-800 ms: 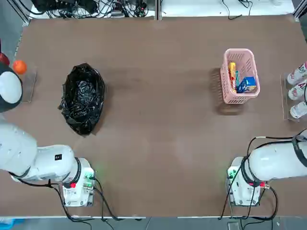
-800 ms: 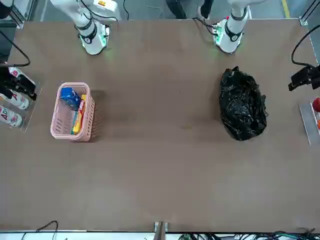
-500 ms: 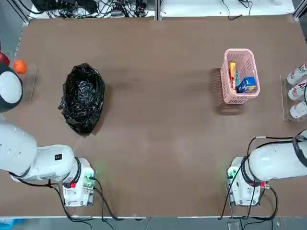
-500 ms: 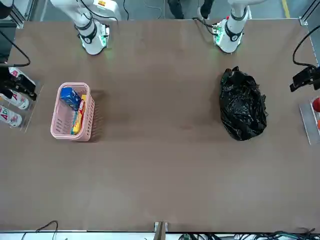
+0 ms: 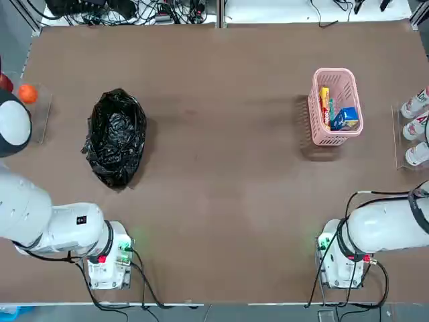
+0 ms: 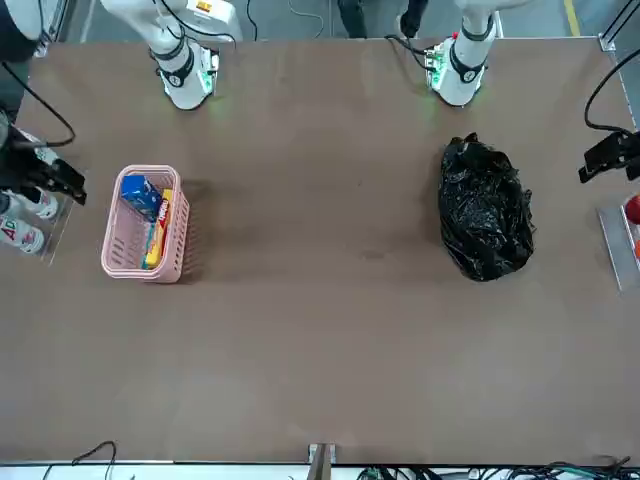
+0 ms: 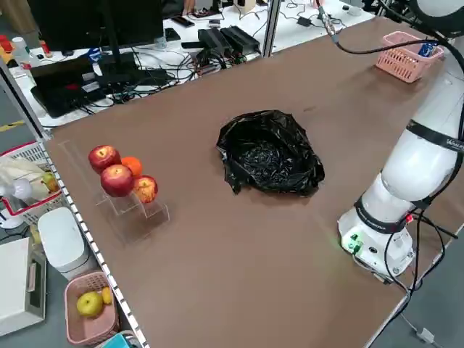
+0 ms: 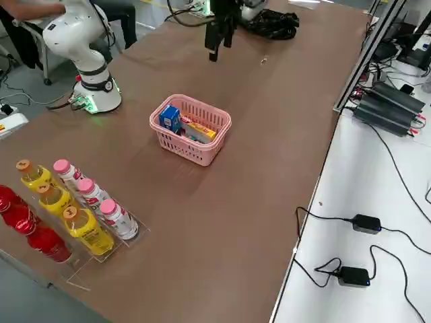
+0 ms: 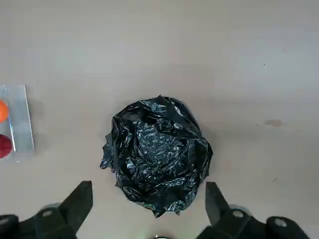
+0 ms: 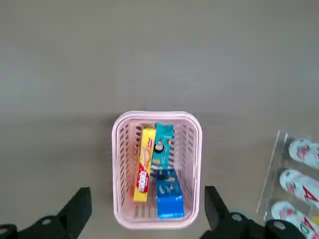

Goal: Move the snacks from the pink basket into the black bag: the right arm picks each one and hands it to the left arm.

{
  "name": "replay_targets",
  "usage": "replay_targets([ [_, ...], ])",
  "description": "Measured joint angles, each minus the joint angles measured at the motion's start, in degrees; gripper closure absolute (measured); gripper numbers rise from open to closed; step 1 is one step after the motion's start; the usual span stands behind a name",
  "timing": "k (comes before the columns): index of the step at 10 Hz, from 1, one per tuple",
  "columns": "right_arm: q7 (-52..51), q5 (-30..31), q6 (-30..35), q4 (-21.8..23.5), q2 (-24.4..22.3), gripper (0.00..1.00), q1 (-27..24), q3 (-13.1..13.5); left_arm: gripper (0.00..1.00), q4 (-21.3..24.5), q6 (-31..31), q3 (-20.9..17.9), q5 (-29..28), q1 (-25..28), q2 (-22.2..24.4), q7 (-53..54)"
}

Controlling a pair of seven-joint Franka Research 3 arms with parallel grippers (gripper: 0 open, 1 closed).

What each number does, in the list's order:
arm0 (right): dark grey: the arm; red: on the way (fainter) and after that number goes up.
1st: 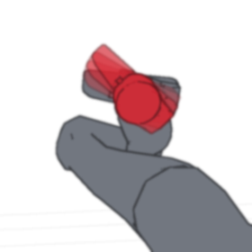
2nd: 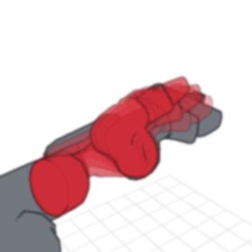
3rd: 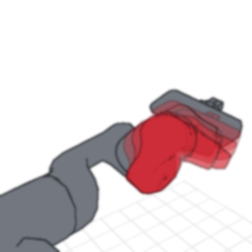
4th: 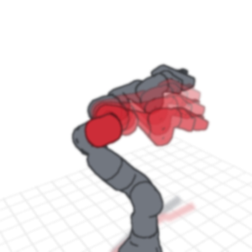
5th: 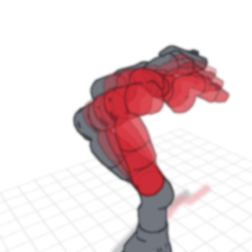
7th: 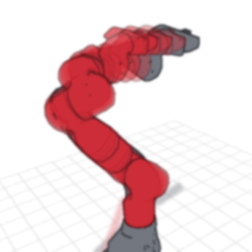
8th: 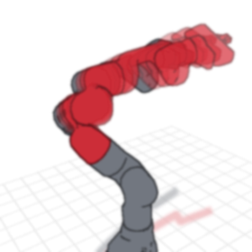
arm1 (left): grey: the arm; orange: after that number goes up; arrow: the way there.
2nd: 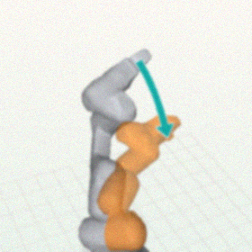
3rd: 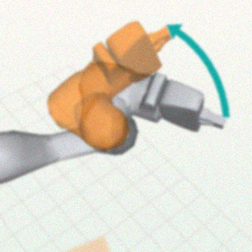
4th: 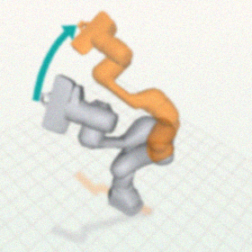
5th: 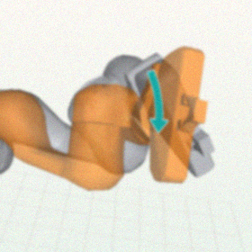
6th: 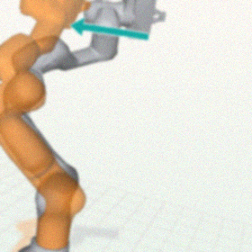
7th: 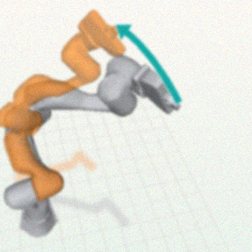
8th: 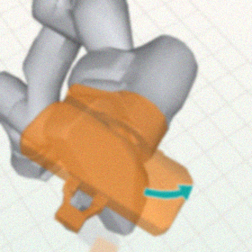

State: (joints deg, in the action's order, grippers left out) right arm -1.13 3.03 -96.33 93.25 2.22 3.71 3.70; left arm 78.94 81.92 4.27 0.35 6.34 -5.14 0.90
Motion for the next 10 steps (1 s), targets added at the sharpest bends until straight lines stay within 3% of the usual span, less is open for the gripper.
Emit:
replay_targets([
  [3, -2.3, 0.0, -9.0, 10.7, -2.1, 0.00, -0.6, 0.6, 0.00, -0.1, 0.0, 0.1, 0.0, -0.1, 0.0, 0.2],
  [5, -3.1, 0.0, -16.0, 21.3, -7.4, 0.00, -1.6, 0.8, 0.00, -0.1, 0.0, 0.1, 0.0, -0.1, 0.0, 0.2],
  [7, -5.0, 0.0, -18.0, 29.8, -13.2, 0.00, -1.7, 2.1, 0.00, -0.1, 0.0, 0.1, 0.0, -0.2, -0.1, 0.1],
  [10, -9.1, 0.0, -19.4, 36.0, -16.5, 0.00, -1.8, 5.3, 0.00, 0.0, 0.0, 0.1, 0.0, -0.2, -0.3, 0.1],
])
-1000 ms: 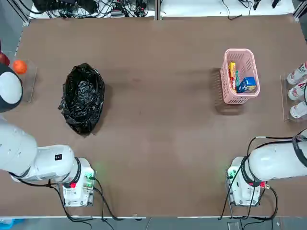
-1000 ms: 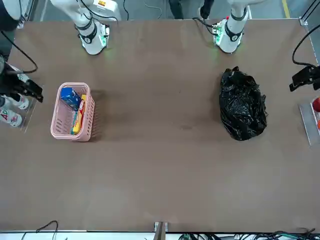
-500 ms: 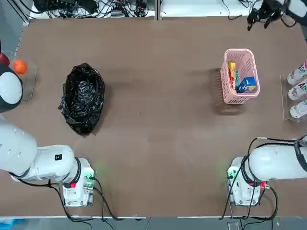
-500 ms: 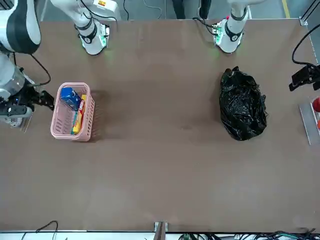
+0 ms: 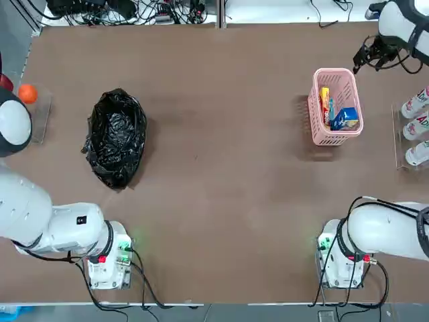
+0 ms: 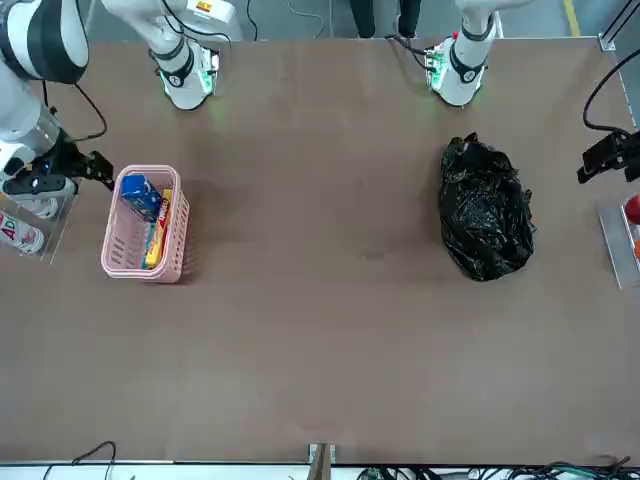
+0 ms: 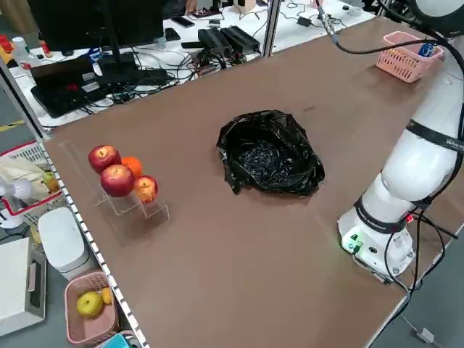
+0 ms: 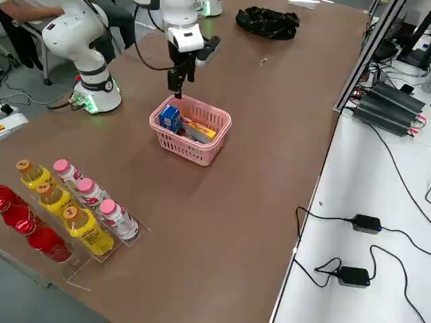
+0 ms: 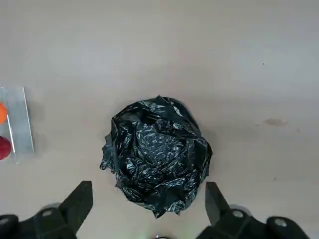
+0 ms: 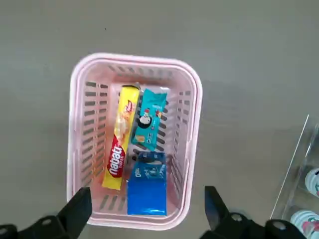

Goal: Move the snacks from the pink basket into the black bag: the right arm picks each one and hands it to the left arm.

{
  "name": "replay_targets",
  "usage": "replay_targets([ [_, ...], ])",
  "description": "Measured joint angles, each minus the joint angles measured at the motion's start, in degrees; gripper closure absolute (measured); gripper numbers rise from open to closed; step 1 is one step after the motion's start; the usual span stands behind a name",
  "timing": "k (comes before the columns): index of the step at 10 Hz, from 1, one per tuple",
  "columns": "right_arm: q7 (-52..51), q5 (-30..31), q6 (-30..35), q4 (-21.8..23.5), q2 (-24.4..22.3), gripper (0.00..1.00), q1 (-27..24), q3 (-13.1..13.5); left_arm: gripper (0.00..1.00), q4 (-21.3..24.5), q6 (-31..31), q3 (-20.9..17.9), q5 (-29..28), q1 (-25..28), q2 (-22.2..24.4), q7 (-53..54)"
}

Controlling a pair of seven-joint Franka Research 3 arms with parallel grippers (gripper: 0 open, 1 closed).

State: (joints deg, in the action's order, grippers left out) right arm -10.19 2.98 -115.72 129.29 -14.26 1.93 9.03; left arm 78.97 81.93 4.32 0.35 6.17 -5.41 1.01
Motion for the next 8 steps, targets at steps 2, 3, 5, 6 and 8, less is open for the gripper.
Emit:
replay_targets([
  [2, -0.3, 0.0, -0.9, 2.4, 0.0, 0.00, 0.0, 0.2, 0.00, 0.3, 0.0, 0.0, 0.0, -0.3, -0.2, 0.0],
  [3, -0.3, 0.0, -1.0, 3.3, 0.0, 0.00, 0.0, 0.3, 0.00, 0.3, 0.0, 0.1, 0.0, -0.3, -0.4, 0.0],
  [5, -0.3, 0.0, -1.1, 5.2, 0.0, 0.00, 0.0, 0.8, 0.00, 0.4, 0.0, 0.0, 0.0, -0.3, -0.6, -0.1],
  [6, -0.3, 0.0, -1.5, 6.4, 0.0, 0.00, 0.0, 0.9, 0.00, 0.4, 0.0, 0.0, 0.0, -0.2, -0.6, -0.1],
  [8, -0.9, 0.0, -2.4, 8.4, 0.0, 0.00, 0.0, 1.4, 0.00, 0.4, 0.0, 0.0, 0.0, -0.1, -0.6, -0.1],
])
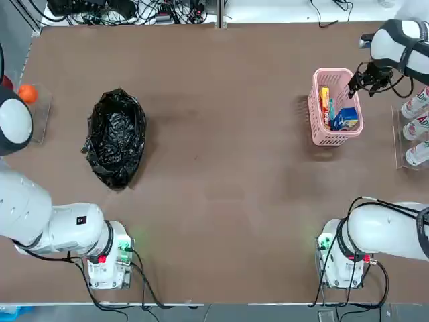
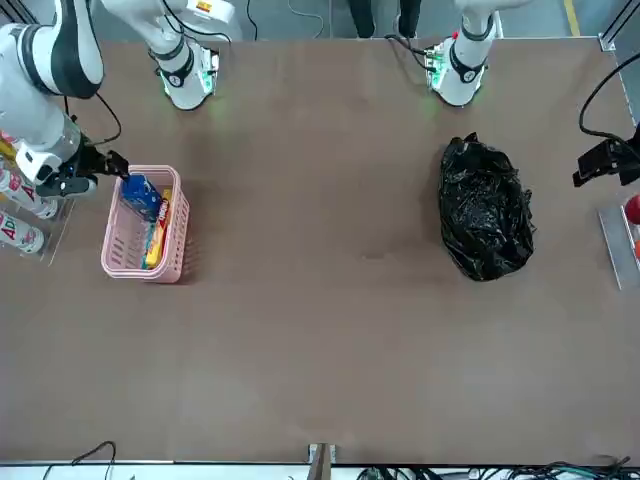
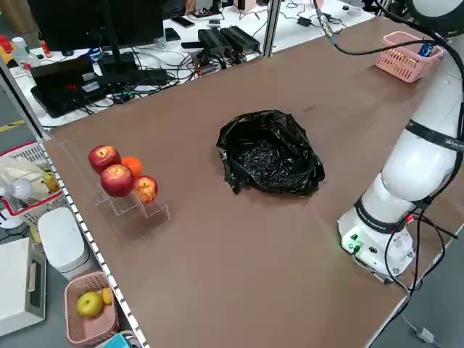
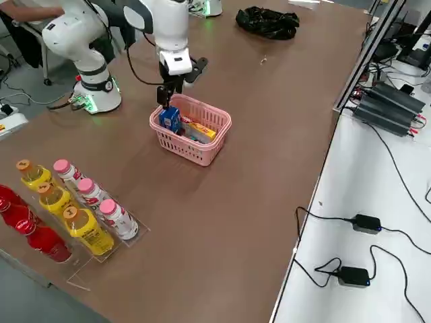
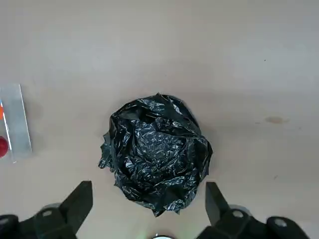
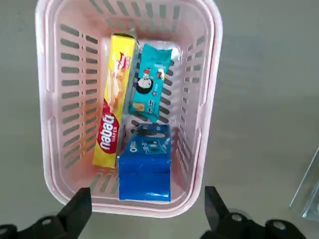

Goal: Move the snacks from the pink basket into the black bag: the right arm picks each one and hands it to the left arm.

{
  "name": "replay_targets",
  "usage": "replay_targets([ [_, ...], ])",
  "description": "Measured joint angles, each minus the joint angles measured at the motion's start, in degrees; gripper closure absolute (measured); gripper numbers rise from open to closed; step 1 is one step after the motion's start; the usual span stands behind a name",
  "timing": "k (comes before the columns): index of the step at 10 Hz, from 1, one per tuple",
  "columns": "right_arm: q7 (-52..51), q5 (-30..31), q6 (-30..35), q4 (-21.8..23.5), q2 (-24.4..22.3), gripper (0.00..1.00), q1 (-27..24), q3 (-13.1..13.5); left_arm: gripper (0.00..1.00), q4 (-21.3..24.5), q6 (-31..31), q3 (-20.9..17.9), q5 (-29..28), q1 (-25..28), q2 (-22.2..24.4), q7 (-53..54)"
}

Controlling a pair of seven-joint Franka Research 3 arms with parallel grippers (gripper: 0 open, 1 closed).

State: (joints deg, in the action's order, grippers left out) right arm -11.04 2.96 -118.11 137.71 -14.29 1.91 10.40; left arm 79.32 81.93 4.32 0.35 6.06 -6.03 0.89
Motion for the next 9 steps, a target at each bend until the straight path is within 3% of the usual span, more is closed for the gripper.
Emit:
replay_targets([
  [4, -2.0, 0.0, -1.5, 2.3, 0.0, 0.00, -1.2, 0.4, 0.00, 0.1, 0.0, 0.0, 0.0, 0.1, -0.5, 0.0],
  [9, -2.7, 0.0, -8.6, 7.5, 0.2, 0.00, -1.3, 1.0, 0.00, 0.1, 0.0, -0.2, 0.0, 0.2, -0.6, 0.0],
])
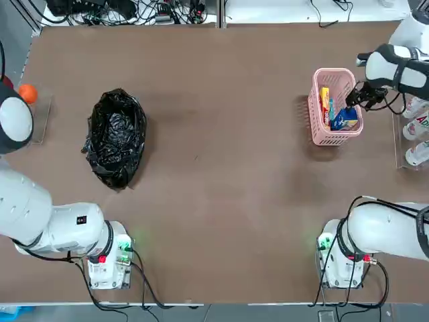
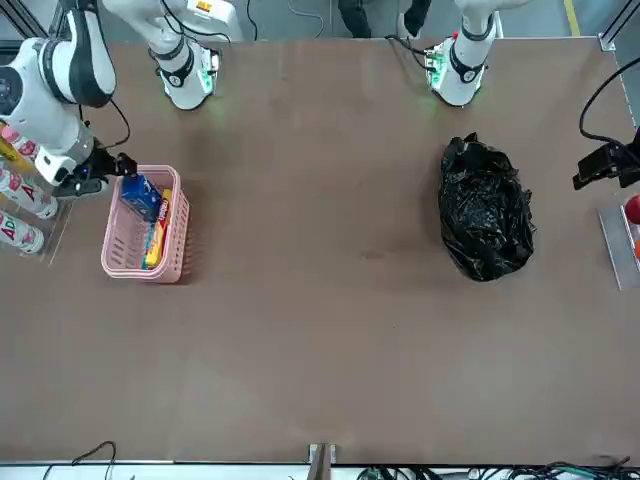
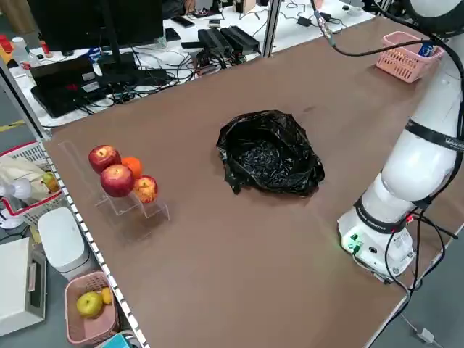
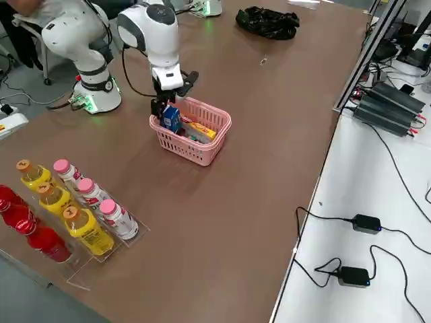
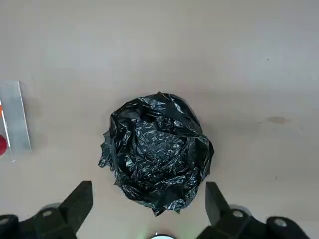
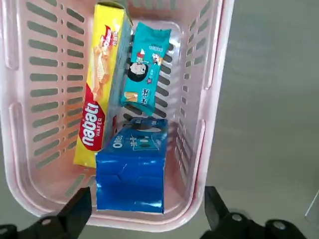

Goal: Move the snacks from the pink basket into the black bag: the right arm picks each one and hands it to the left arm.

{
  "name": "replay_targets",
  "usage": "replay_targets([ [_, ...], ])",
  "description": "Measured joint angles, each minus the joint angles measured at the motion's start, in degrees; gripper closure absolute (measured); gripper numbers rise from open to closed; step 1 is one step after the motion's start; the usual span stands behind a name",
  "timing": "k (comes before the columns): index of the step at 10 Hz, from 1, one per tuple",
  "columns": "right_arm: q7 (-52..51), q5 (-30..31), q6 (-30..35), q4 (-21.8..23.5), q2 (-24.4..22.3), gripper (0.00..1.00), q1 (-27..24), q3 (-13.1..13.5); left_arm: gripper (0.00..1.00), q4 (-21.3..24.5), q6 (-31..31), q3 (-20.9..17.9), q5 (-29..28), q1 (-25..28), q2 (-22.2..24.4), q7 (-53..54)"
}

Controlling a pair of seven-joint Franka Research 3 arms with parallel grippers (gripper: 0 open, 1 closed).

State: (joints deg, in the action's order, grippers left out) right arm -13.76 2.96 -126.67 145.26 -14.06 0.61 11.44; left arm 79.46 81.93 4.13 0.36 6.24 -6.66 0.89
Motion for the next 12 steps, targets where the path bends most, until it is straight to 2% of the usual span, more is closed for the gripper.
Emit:
replay_targets([
  [12, -0.6, -2.0, -6.0, 2.9, 0.9, 0.00, 1.6, 0.2, 0.00, 0.0, 0.0, 0.1, 0.1, -0.4, -1.0, 0.0],
])
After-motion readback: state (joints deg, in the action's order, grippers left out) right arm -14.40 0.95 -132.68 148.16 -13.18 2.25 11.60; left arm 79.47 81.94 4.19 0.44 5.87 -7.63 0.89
